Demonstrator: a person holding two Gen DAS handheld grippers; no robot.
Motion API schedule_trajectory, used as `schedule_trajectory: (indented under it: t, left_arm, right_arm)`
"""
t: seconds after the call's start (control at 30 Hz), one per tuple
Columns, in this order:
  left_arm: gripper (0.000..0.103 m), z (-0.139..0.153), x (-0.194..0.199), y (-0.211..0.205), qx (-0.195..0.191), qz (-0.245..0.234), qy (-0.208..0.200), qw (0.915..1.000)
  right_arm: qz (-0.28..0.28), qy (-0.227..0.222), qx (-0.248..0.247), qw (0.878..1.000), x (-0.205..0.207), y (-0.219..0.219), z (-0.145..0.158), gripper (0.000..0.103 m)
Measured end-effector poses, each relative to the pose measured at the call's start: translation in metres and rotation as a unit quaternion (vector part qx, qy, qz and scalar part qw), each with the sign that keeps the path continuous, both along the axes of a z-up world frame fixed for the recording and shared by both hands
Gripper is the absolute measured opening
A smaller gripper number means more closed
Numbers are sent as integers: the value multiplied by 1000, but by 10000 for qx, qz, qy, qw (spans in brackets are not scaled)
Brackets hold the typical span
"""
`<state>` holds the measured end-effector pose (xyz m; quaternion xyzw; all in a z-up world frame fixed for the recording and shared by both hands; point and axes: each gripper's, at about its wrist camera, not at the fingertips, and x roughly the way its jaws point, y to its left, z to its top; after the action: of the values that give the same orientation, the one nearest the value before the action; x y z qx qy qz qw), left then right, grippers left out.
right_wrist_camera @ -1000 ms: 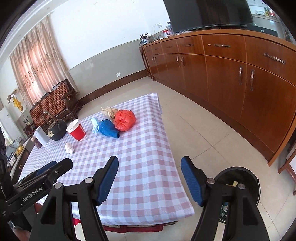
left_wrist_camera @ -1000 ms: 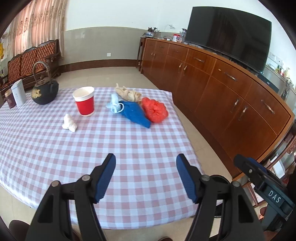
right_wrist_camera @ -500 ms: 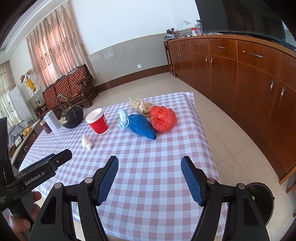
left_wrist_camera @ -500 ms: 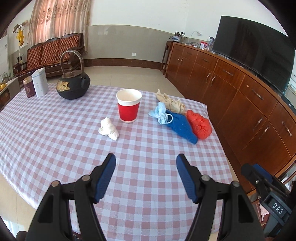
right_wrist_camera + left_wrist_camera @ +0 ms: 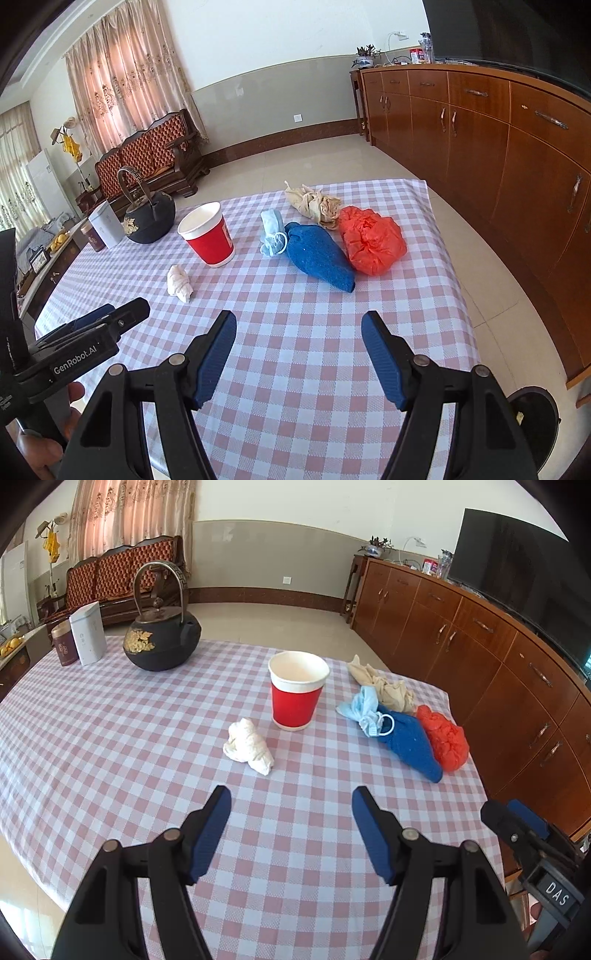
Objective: Collect trash
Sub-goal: 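Grasp the white tissue with the left tool while the right tool grasps the blue knit bag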
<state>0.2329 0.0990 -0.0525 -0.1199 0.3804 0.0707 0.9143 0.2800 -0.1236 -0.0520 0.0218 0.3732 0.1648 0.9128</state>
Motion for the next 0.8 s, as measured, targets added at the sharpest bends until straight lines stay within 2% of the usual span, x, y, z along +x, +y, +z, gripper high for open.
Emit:
schedule_trajectory:
  t: [0.33,0.8]
  left_arm:
    - [69,-22,29,26,-26,182,128,9997]
    - [69,-50,66,47,-134,327,451,9984]
  right_arm:
    - [50,130,-119,9998,42,15,-26,72]
    - [73,154,-291,9994,104,33,-48,72]
